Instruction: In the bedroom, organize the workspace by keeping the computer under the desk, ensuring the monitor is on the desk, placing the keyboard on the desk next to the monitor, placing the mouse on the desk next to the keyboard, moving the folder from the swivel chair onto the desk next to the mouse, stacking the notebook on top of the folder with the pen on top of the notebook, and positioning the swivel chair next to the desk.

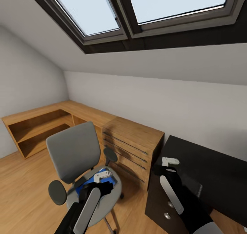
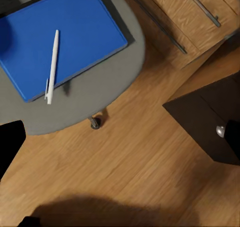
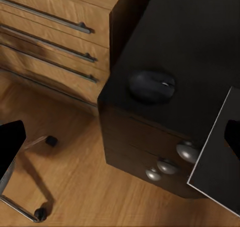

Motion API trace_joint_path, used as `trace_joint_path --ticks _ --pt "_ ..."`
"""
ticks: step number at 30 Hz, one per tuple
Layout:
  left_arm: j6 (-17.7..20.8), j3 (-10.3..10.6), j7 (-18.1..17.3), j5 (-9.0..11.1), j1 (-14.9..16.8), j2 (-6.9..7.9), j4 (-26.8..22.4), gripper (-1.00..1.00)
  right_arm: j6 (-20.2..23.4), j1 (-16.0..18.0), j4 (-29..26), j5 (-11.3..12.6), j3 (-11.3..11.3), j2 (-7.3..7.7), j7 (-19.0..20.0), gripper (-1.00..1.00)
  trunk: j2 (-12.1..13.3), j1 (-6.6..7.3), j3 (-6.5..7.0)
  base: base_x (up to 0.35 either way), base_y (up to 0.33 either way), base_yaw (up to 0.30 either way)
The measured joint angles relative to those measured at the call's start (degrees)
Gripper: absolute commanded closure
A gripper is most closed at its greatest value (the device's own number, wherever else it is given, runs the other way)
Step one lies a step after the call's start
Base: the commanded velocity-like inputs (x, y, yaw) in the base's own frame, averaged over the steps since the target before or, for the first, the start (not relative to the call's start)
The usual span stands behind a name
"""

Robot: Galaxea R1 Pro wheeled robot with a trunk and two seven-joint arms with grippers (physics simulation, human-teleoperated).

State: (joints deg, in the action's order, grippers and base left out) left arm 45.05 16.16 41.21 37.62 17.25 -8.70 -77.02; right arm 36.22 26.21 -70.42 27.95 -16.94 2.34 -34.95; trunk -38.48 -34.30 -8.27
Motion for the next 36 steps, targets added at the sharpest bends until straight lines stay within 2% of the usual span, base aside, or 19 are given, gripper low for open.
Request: trace_joint_path --ticks 6,19,27,29,33,35,36 --pt "0.0 0.9 0.1 0.0 0.0 0.0 0.0 -1.0 0.0 0.0 0.2 0.0 0.0 0.05 0.1 -1.0 0.0 -0.01 -0.03 0.254 0.0 0.009" --pt "0.0 1.0 0.3 0.0 0.0 0.0 0.0 -1.0 -0.2 0.0 1.5 -0.2 0.0 0.15 0.1 -1.0 0.0 -0.02 -0.03 0.074 0.0 0.001" --pt "-0.2 1.0 0.2 0.1 0.0 0.0 0.0 -1.0 -2.4 0.0 2.3 -1.9 0.1 0.34 0.7 -1.0 0.0 -0.02 -0.03 0.092 0.0 0.0" --pt "-0.2 1.0 0.3 0.2 0.0 0.0 0.0 -1.0 -2.7 0.0 3.2 -2.4 0.2 0.41 1.3 -1.0 0.0 -0.02 -0.03 0.029 0.0 0.0" --pt "-0.2 1.0 0.3 0.1 0.0 0.0 0.0 -1.0 -3.1 0.9 9.0 -3.3 0.5 0.88 5.3 -1.0 0.0 -0.03 -0.03 0.013 0.0 0.0" --pt "-0.2 1.0 0.4 0.1 0.0 0.0 0.0 -1.0 -3.3 2.4 11.8 -3.5 0.5 1.1 6.9 -1.0 0.0 -0.03 -0.03 0.006 0.0 0.0" --pt "-0.2 1.0 0.4 0.1 0.0 0.01 0.0 -1.0 -3.6 4.6 14.7 -3.7 0.5 1.35 8.1 -1.0 0.0 -0.03 -0.02 0.004 0.0 0.0"
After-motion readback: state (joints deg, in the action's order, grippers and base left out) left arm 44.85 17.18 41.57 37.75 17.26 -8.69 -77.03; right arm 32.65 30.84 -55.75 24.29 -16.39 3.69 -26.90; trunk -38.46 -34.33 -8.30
